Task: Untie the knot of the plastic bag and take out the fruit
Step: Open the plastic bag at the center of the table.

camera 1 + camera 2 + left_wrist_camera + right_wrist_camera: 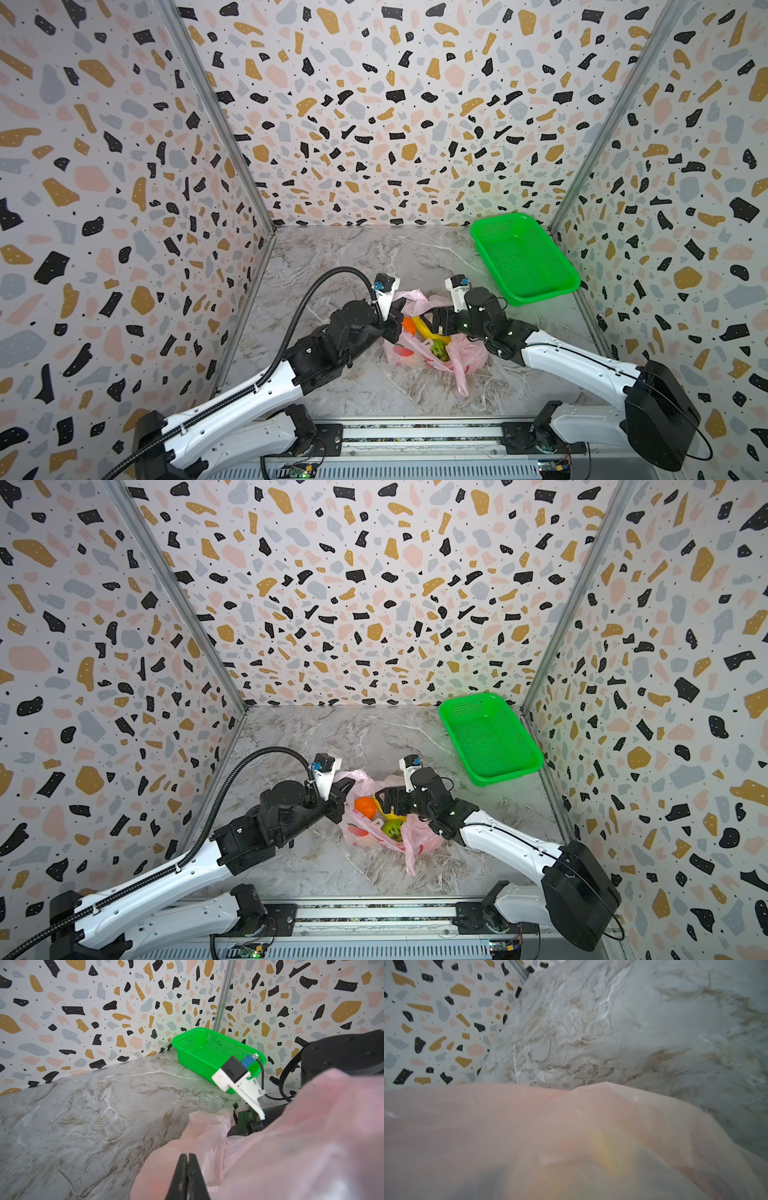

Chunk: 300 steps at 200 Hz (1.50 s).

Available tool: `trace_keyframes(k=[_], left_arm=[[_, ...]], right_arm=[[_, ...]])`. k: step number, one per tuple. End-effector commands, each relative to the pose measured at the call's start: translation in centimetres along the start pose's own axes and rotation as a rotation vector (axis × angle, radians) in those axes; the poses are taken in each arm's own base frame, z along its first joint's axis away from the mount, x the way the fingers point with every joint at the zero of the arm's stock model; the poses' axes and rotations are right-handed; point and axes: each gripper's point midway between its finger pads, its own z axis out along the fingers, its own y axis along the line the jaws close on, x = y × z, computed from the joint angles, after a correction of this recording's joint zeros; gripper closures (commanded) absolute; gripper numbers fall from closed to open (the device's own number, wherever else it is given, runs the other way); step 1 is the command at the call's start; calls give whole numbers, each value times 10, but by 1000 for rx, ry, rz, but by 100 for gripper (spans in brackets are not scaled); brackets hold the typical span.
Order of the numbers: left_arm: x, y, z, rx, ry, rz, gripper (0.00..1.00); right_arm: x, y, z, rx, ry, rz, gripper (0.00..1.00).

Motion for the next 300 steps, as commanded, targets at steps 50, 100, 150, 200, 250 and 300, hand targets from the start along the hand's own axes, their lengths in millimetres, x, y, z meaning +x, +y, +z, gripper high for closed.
trace_keyframes(k=[50, 100, 150, 200, 250, 300], left_arm=[[-12, -12, -3, 81, -89, -28, 100], [-12, -5, -4, 37, -99, -43, 100], [-29, -4, -9, 27, -137, -47, 100], [-37, -3, -6, 9, -152, -37, 100], [-41, -3, -4, -1, -156, -33, 100], [-47, -4, -7, 6, -172, -40, 100]], right_arm=[[-102, -31, -27, 203, -276, -123, 6], [-83, -19, -45, 104, -22, -153, 6], [-63, 28, -91, -96, 186, -183, 6], [-53, 77, -125, -249, 221, -120, 17], [-30, 103, -113, -298, 276, -100, 28], [-14, 69, -82, -164, 270, -85, 37]])
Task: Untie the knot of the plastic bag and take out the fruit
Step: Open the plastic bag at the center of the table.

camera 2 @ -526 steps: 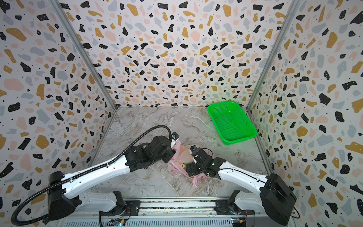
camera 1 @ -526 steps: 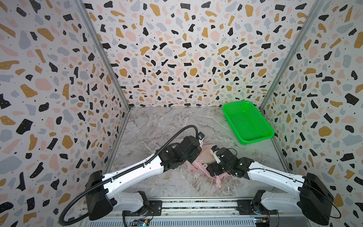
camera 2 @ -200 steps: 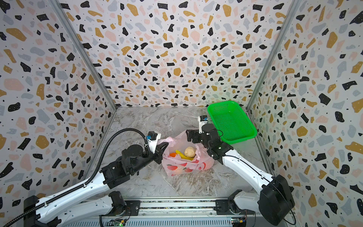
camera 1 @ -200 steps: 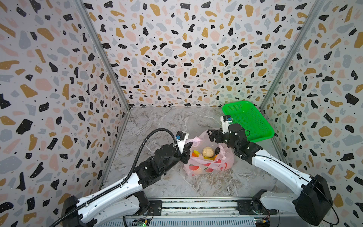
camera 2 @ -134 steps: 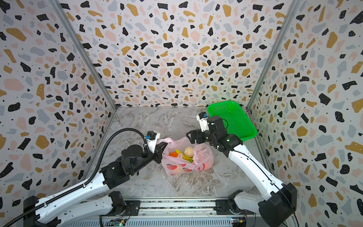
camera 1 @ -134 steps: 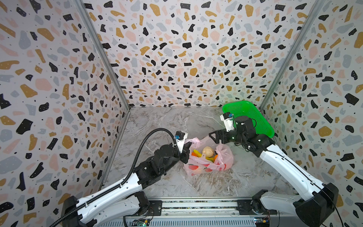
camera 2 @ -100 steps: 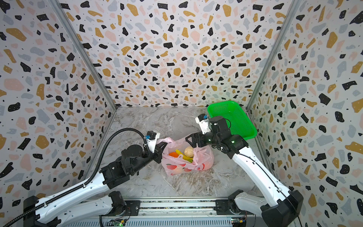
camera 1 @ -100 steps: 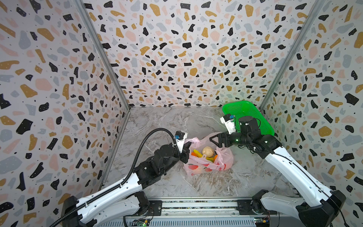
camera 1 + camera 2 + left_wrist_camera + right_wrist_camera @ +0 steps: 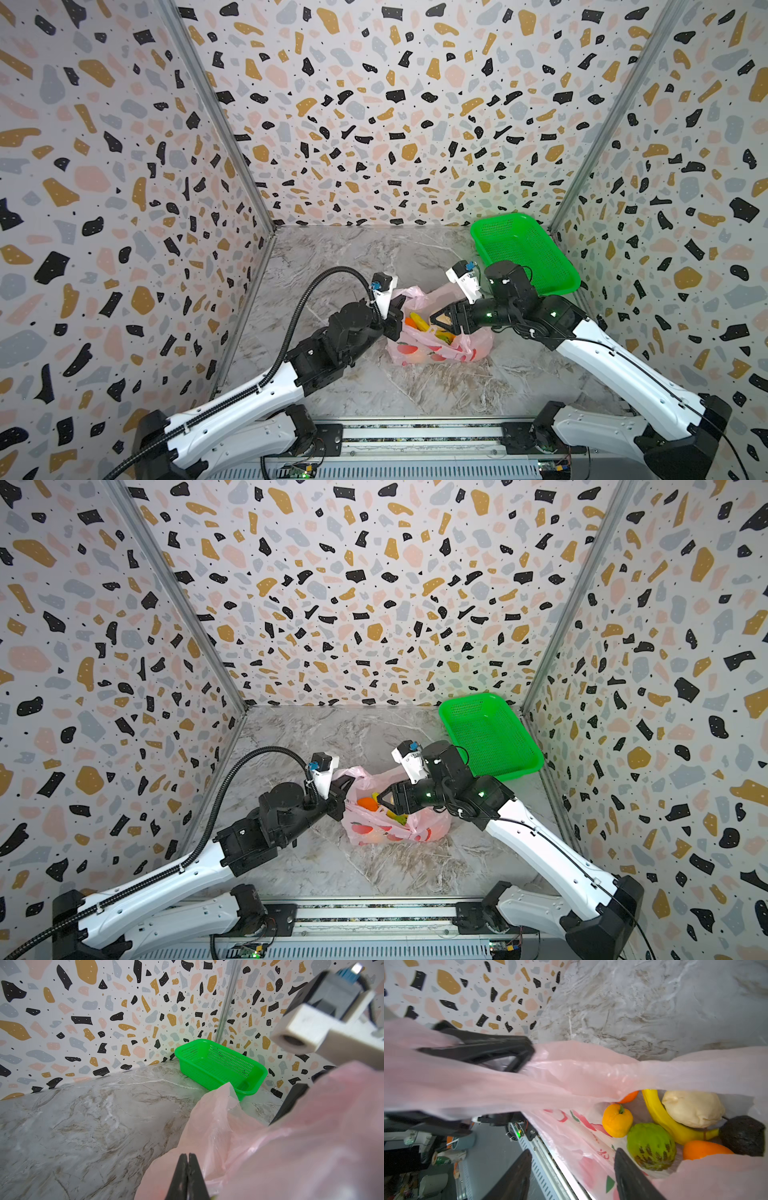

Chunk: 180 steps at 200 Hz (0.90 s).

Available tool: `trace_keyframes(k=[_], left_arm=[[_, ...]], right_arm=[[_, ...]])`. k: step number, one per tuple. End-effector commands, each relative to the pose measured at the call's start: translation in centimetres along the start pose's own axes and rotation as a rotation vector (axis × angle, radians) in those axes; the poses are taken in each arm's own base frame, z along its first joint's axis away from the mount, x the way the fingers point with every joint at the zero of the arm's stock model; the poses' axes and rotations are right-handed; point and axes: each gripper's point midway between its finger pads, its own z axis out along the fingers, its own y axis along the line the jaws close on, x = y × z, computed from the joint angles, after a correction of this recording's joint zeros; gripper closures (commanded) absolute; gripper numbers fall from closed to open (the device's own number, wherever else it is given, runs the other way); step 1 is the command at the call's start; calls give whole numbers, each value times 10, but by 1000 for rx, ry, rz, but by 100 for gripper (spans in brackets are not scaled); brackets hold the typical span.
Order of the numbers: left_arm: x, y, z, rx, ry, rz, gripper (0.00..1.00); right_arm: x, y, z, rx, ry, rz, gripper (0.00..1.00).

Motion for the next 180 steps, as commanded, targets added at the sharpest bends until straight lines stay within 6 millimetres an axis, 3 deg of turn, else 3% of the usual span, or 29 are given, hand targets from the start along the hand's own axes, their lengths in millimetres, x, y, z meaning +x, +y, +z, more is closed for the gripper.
trace_keyframes(k=[1, 36, 64, 81, 109, 142, 166, 180], left_arm=[[-38, -7, -8, 22, -108, -22, 100], [-44, -10, -9, 36, -117, -23, 100], [-49, -10, -11, 32, -127, -24, 100], [-51, -9, -13, 26, -135, -23, 100], [-47, -5, -16, 12, -135, -19, 100], [-44, 1, -20, -8, -142, -19, 100], [-33, 3, -19, -11, -119, -24, 100], [-23, 2, -19, 6, -102, -39, 100]], right_arm=[[-4, -11, 8, 45, -36, 16, 37], [0, -18, 39, 154, 13, -35, 38], [37, -64, 56, 369, 120, -51, 38], [50, -91, 51, 436, 110, -25, 34], [53, -127, 32, 552, 102, -14, 20], [81, -166, 15, 696, 215, 14, 9], [81, -168, 7, 712, 218, 42, 7], [68, -153, 4, 657, 198, 40, 7]])
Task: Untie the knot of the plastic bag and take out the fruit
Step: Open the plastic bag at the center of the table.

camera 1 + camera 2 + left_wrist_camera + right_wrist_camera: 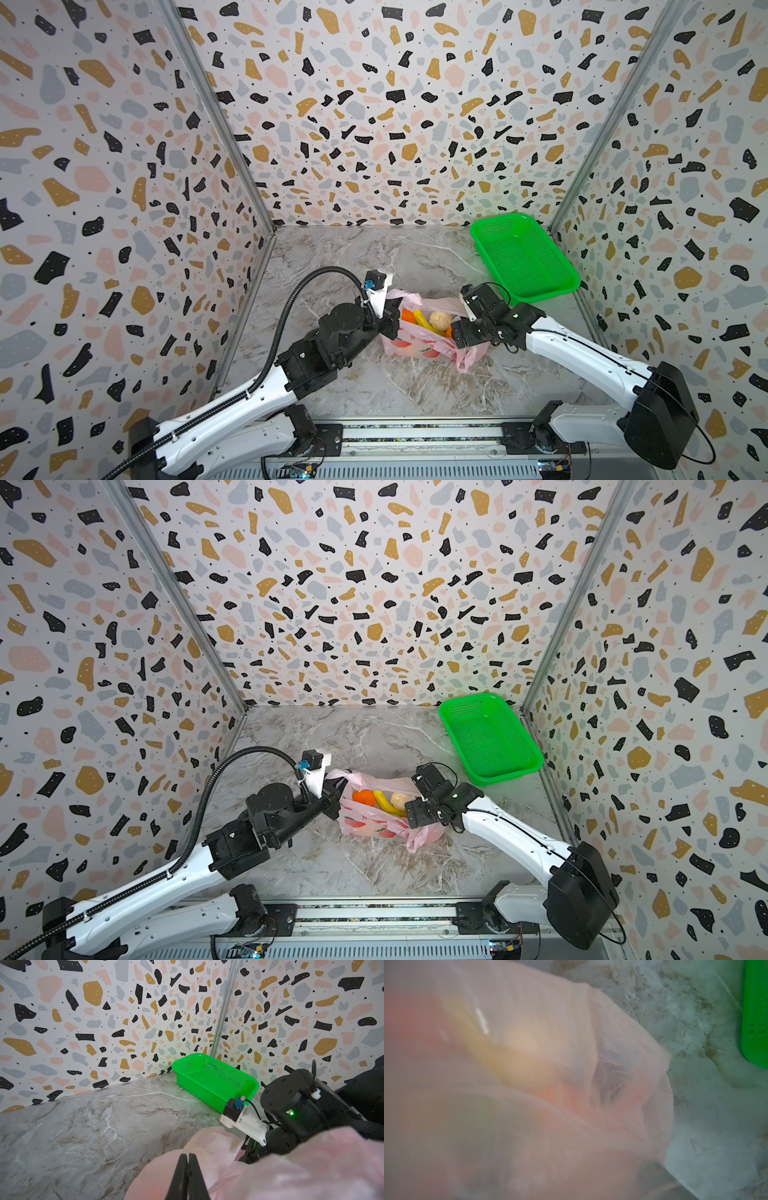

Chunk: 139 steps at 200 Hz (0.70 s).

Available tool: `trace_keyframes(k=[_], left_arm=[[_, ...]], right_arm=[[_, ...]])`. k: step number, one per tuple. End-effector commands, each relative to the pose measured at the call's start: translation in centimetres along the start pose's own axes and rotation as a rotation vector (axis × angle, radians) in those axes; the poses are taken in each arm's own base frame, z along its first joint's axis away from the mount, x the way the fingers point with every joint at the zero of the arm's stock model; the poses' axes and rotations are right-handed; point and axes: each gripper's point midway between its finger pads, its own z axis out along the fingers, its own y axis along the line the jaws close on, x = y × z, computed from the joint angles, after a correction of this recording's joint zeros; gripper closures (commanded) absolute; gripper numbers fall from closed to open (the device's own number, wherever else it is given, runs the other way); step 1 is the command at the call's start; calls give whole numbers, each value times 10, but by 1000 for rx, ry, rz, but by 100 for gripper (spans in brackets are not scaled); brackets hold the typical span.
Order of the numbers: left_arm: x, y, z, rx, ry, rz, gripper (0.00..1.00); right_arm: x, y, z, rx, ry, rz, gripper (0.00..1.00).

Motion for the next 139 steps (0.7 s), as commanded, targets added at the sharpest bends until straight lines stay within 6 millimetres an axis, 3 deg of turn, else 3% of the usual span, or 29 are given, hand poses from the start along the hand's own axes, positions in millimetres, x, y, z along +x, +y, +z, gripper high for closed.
trace_keyframes(k=[1, 39, 72, 117, 139], left_arm=[[-3, 3, -5, -4, -42, -29, 100], [24, -1, -9, 46, -13, -68, 100], [32, 0, -22, 61, -33, -107, 100], [31, 7, -34, 36, -51, -115, 100], [32, 5, -34, 51, -60, -125, 100]], right_arm=[[-2, -6, -22, 13, 11, -4, 7], [-27, 49, -77, -249, -28, -52, 5], [-32, 82, -100, -344, -24, -114, 7], [-24, 118, -113, -460, -4, -142, 40], [-17, 115, -90, -433, -6, -113, 43]])
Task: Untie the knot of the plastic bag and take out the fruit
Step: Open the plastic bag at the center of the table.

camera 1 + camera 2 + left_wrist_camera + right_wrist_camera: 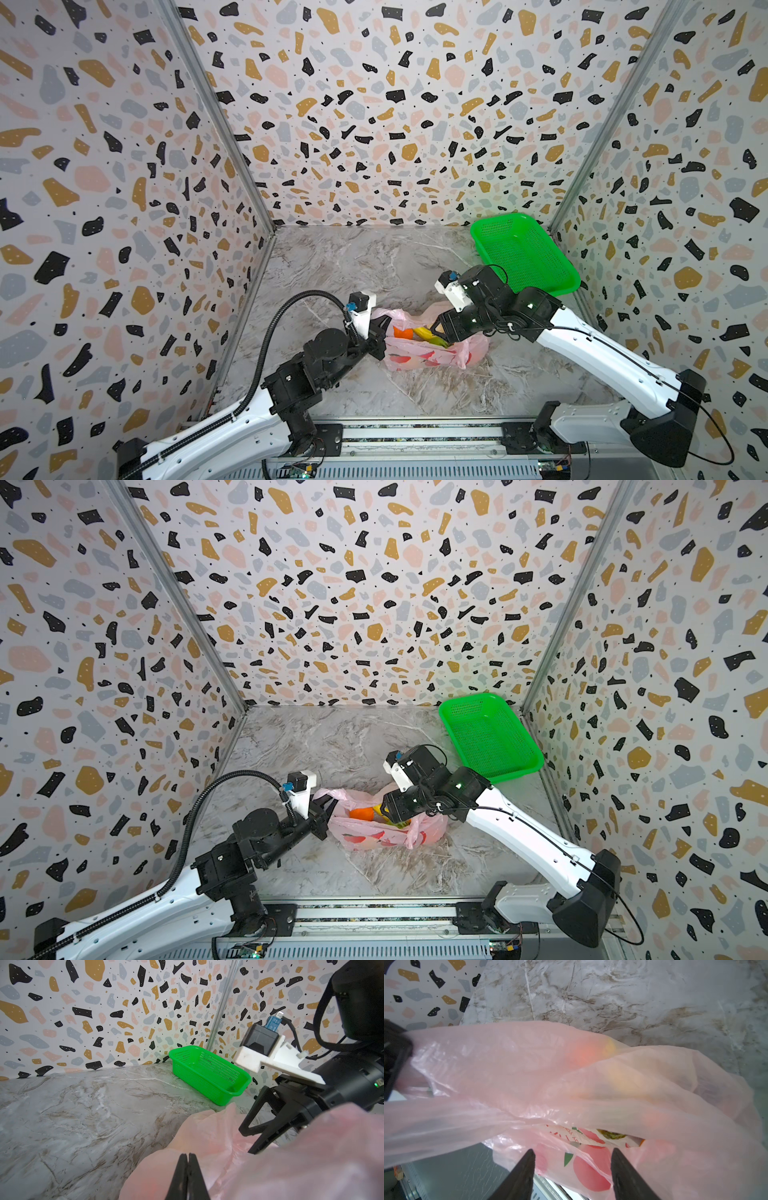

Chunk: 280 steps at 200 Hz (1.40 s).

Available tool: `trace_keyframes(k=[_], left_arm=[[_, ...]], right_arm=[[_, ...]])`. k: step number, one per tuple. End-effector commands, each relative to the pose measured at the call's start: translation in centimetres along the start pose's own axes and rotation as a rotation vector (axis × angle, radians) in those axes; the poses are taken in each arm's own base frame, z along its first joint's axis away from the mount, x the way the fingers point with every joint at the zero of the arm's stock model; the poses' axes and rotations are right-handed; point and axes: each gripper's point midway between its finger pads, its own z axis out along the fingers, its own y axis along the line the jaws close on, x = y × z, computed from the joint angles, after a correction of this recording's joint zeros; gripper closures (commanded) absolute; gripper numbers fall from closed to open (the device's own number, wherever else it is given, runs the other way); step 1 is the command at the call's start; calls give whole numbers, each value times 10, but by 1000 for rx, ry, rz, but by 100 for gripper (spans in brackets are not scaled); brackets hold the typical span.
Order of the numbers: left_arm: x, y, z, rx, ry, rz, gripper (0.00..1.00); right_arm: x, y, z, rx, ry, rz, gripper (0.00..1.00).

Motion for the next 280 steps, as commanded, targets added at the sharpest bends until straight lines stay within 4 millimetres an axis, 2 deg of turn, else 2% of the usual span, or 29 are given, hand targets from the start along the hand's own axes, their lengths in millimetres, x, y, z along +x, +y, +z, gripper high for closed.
trace_keyframes(k=[1, 27, 42, 63, 92, 109, 121, 135, 153, 186, 214, 253, 280], left_arm=[[-6, -2, -2, 11, -46, -25, 100], [3, -6, 2, 31, -29, -37, 100], [5, -7, 2, 35, -34, -47, 100], [4, -3, -1, 11, -45, -56, 100], [6, 8, -3, -42, -45, -59, 100], [12, 6, -1, -33, -26, -64, 100], [18, 3, 1, -19, -7, -67, 100], [24, 1, 2, -12, 14, -65, 100], [30, 2, -1, -16, 34, -60, 100], [41, 6, -8, -19, 69, -69, 100], [59, 10, -10, -35, 130, -106, 100], [80, 14, -12, -68, 218, -132, 100], [97, 15, -11, -91, 293, -135, 100]], right_arm=[[13, -4, 12, 3, 17, 35, 43], [9, -13, 42, 24, -14, 49, 46], [16, -20, 59, 56, 5, 60, 49], [47, -25, 79, 52, 77, 63, 48], [102, -13, 81, 25, 186, 60, 43], [131, -7, 82, 7, 234, 72, 29], [140, -4, 84, -2, 237, 76, 18], [129, -4, 86, 9, 187, 70, 12], [98, 3, 90, 18, 95, 40, 7], [61, -5, 124, 101, -10, 22, 4], [41, -33, 140, 228, -103, 35, 0], [19, -97, 150, 330, -203, 133, 1], [-7, -128, 155, 393, -250, 135, 1]])
